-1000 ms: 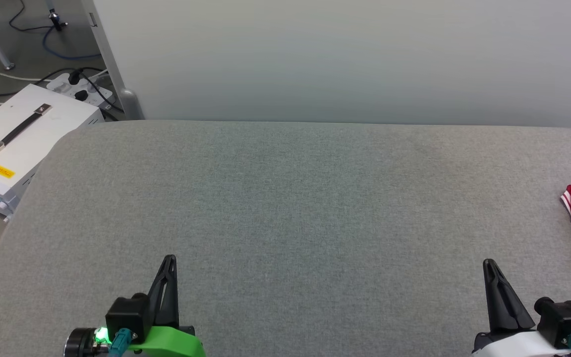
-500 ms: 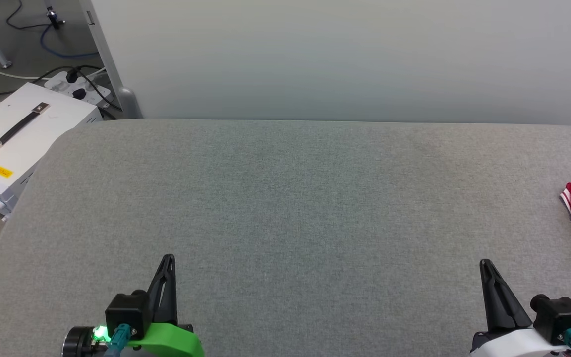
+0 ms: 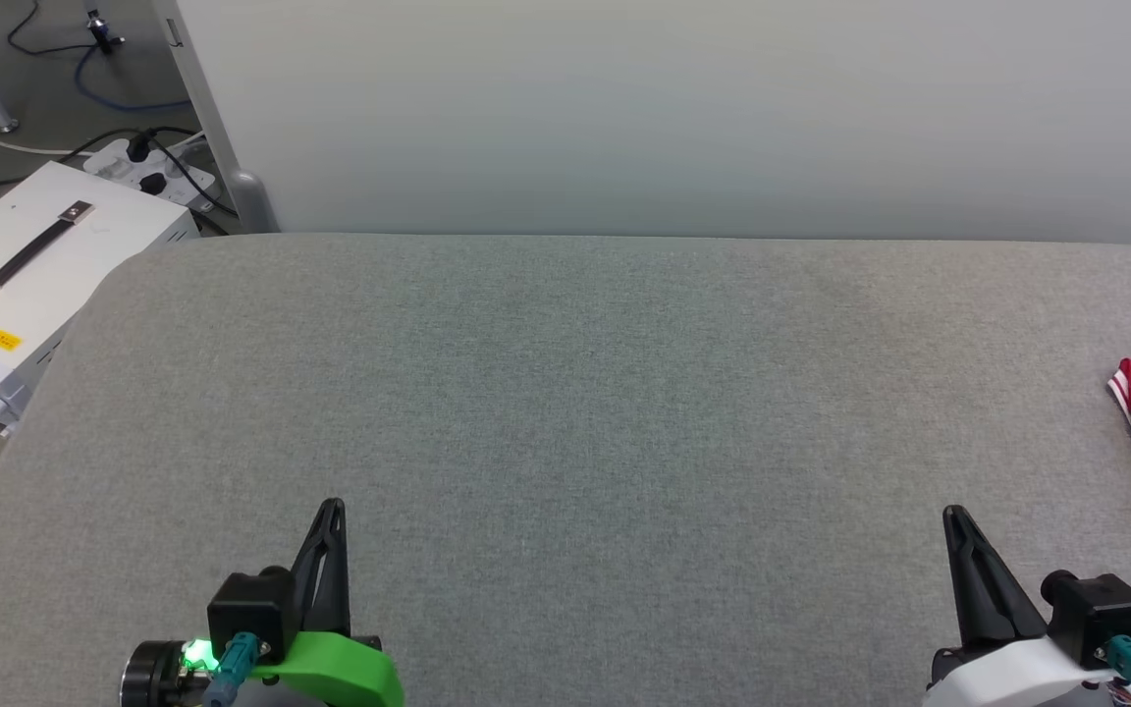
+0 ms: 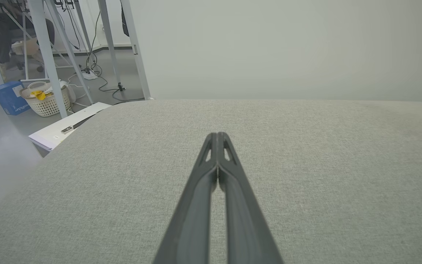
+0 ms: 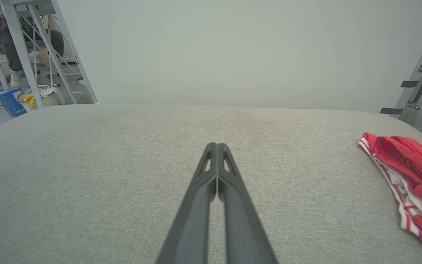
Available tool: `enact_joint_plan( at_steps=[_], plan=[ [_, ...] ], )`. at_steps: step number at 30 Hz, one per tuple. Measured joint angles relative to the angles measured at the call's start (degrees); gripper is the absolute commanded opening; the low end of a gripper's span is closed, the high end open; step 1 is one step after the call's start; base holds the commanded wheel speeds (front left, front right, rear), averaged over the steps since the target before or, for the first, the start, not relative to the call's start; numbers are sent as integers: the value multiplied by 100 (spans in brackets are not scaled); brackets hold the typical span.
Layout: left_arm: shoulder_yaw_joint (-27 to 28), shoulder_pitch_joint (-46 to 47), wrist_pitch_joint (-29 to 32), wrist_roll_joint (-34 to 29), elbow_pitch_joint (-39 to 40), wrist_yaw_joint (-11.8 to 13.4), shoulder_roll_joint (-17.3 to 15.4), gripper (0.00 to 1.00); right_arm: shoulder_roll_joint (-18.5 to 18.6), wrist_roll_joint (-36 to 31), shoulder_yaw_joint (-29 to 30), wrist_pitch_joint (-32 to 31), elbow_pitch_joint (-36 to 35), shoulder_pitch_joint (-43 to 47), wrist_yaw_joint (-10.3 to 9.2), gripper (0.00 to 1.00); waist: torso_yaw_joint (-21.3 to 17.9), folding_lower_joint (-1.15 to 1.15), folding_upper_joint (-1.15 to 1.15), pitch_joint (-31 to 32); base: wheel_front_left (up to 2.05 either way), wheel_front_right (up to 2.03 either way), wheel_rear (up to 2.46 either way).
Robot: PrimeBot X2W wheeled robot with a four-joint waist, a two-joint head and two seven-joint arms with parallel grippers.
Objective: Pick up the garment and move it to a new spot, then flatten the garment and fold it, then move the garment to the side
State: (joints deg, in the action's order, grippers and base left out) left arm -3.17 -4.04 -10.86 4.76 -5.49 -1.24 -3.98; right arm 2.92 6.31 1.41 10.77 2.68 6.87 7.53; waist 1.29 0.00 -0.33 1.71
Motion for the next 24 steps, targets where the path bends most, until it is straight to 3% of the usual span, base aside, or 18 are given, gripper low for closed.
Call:
enact_joint_plan(
  at_steps=[24],
  plan=[
    [86, 65, 285, -130, 130, 23, 14, 0, 0, -134, -34, -271, -55, -137, 0, 0, -33, 0, 0, -44, 0, 0, 0]
  ],
)
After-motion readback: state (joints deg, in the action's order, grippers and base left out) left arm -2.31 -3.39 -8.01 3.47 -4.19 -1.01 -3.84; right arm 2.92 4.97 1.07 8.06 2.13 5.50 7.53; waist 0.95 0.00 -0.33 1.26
